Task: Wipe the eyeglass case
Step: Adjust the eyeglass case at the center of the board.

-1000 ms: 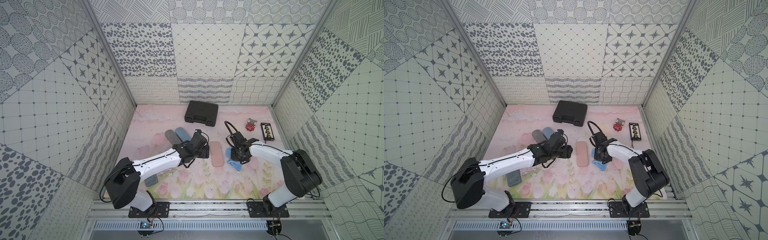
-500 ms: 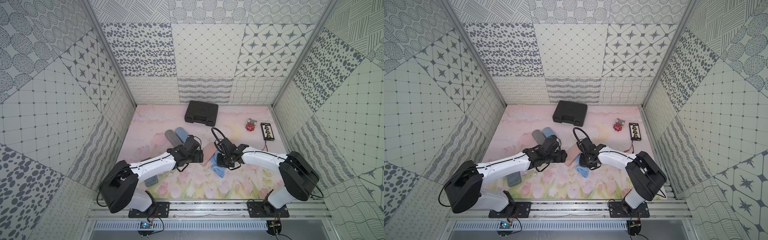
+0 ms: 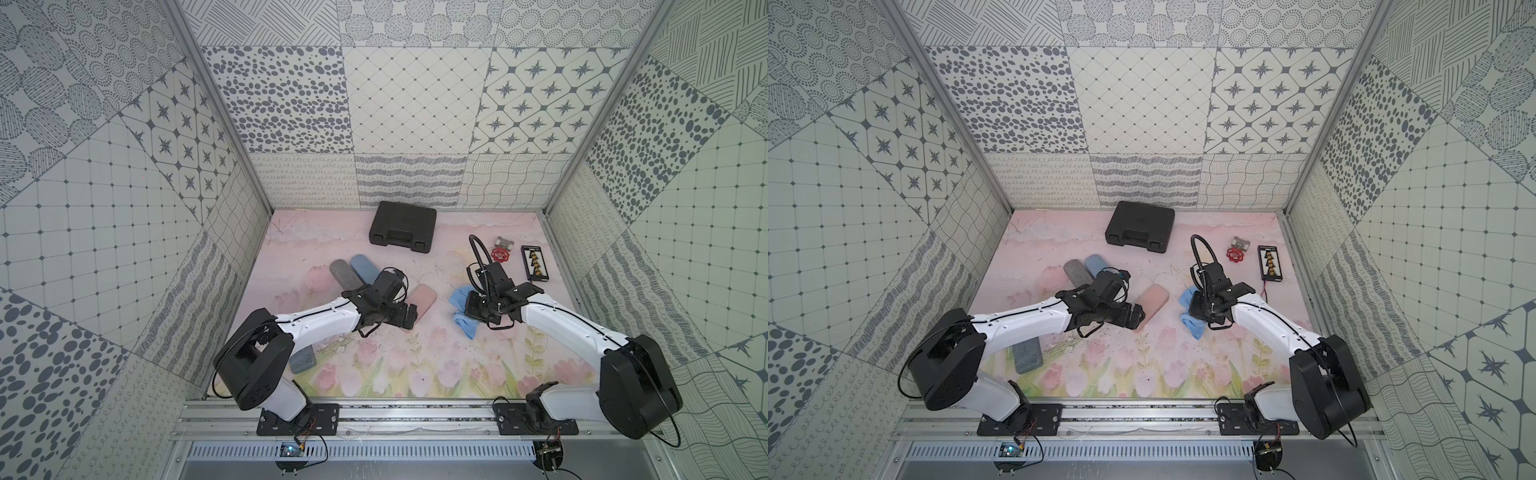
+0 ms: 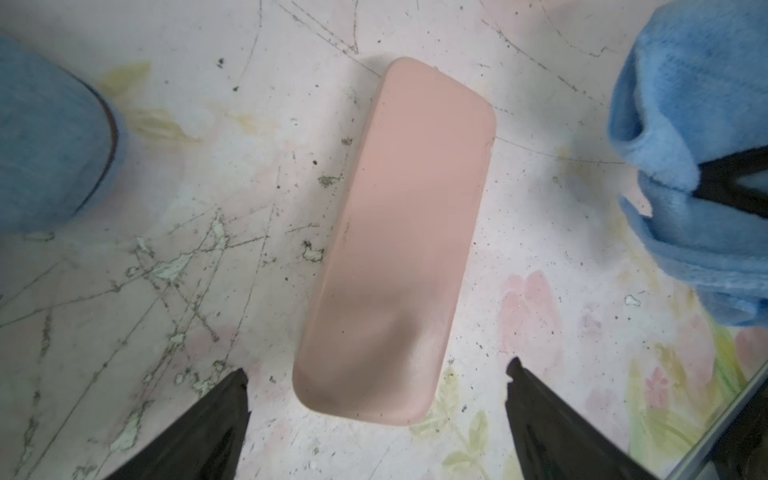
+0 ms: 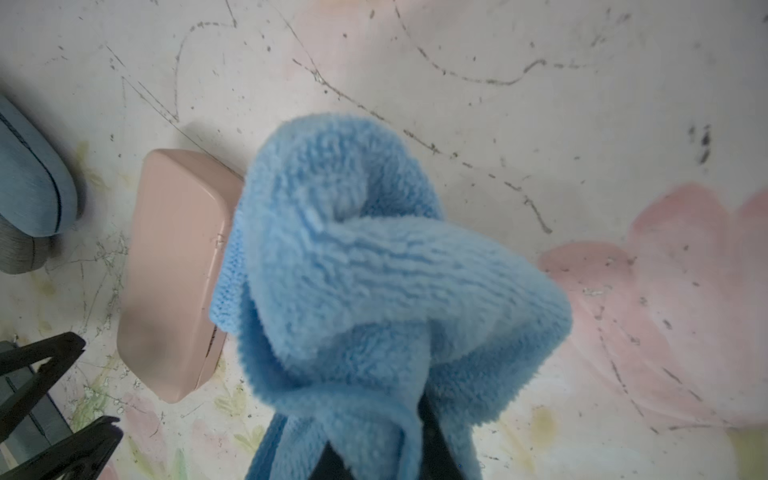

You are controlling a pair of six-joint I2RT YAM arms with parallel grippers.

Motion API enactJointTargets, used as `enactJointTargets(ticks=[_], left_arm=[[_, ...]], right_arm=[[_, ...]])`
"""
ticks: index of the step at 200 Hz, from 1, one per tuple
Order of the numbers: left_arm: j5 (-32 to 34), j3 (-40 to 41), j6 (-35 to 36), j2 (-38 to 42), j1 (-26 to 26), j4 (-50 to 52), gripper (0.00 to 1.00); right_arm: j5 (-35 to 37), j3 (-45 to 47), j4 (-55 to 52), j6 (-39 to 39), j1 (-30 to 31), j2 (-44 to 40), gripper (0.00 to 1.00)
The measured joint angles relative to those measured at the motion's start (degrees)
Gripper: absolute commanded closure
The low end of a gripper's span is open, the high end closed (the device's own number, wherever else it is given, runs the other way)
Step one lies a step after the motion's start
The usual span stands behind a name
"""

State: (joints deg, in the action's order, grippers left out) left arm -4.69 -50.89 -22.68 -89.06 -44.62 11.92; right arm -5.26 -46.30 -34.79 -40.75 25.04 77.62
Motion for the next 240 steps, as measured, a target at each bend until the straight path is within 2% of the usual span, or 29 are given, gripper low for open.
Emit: enactJointTargets(ticks=[44, 89, 118, 135, 164, 183, 240], left_arm=[[-0.4, -4.9, 6.7, -6.1, -0.4, 1.6, 0.03], [-0.1, -5.6, 10.6, -8.4, -1.4, 2.1, 0.07], [0.7, -5.1, 12.3, -9.3, -1.5, 1.9, 0.18], [1.1, -4.9, 13.2, -9.9, -1.7, 1.7, 0.29], [2.3, -4.8, 14.5, -10.2, -2.3, 0.6, 0.42], [3.0, -3.9, 15.3, -9.8, -2.7, -0.8, 0.53], [5.0, -0.5, 18.3, -7.5, -5.9, -4.8, 0.61]], right_arm=[[-0.3, 0.5, 0.6, 0.3, 0.0, 1.4, 1.00], [-0.5, 0.7, 1.9, 0.2, 0.0, 1.5, 1.00], [-0.8, 0.7, 2.6, 0.2, 0.0, 2.4, 1.00], [-0.8, 0.7, 2.6, 0.2, 0.0, 2.5, 1.00], [-0.6, 1.2, 2.8, 0.2, 0.0, 2.3, 1.00], [-0.5, 1.6, 2.8, 0.0, 0.0, 2.3, 1.00], [-0.2, 2.2, 2.8, 0.1, -0.1, 1.7, 1.00]])
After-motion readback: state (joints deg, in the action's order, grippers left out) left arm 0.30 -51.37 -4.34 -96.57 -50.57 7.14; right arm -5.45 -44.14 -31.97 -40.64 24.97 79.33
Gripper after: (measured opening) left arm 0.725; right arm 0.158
